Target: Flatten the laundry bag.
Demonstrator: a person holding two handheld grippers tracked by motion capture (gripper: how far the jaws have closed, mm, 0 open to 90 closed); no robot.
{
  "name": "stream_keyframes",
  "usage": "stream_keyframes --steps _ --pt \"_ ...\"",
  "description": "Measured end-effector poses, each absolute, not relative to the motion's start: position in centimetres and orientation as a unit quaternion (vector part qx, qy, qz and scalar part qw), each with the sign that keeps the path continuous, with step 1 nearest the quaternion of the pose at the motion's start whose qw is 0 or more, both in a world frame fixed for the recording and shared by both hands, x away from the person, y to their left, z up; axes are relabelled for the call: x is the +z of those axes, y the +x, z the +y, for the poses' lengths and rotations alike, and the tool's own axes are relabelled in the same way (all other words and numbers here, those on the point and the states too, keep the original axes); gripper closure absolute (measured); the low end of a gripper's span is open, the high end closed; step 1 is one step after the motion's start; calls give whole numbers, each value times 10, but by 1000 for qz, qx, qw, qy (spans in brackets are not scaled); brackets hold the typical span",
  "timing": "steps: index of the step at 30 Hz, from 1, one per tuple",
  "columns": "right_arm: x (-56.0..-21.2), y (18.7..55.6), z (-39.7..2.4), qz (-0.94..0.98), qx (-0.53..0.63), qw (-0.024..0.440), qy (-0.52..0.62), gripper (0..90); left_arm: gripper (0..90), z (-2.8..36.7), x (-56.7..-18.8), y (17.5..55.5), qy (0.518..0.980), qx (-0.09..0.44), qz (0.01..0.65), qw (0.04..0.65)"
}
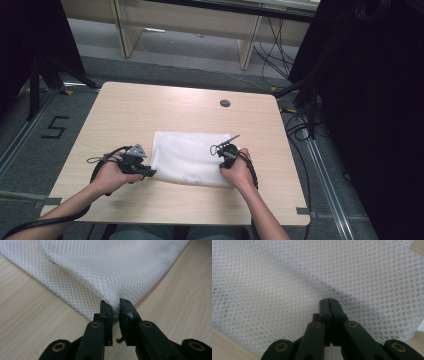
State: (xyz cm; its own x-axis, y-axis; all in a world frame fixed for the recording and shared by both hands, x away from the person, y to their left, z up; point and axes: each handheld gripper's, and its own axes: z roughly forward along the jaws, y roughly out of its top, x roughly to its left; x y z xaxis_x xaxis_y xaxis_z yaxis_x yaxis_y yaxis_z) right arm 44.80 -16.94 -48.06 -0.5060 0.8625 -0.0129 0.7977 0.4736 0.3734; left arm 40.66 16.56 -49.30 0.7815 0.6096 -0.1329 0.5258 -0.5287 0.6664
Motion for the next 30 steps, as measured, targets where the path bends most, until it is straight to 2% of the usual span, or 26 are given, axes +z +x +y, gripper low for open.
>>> stream_keyframes --steps 9,10,11,13,15,18,19,21,23,25,30 --pt "-480 457 -153 854 160 90 488 900 796 176 -496 413 863 66 356 353" --pt "-479 458 -152 855 164 87 484 855 776 177 -496 414 864 70 353 351" --pt "-479 458 -152 855 164 87 484 855 776 178 -496 413 863 67 356 353" --pt "-476 460 -154 858 180 78 475 804 704 179 -493 411 859 72 358 357" --pt "-469 462 -155 862 189 82 464 795 623 180 -488 410 860 83 353 358" --pt "-456 467 -159 853 208 108 466 750 511 181 -477 406 858 94 347 365" --pt "-451 474 -165 849 213 124 468 688 467 181 -473 405 858 97 347 367" --pt "-450 476 -167 847 211 127 470 670 457 180 -466 403 851 107 352 375" --pt "-449 485 -173 841 211 137 479 593 458 176 -461 400 846 112 348 388" --pt "-449 487 -173 840 211 136 481 574 466 169 -458 400 848 115 333 395" --pt "-455 502 -174 846 212 162 463 494 516 142 -467 405 873 103 299 372"
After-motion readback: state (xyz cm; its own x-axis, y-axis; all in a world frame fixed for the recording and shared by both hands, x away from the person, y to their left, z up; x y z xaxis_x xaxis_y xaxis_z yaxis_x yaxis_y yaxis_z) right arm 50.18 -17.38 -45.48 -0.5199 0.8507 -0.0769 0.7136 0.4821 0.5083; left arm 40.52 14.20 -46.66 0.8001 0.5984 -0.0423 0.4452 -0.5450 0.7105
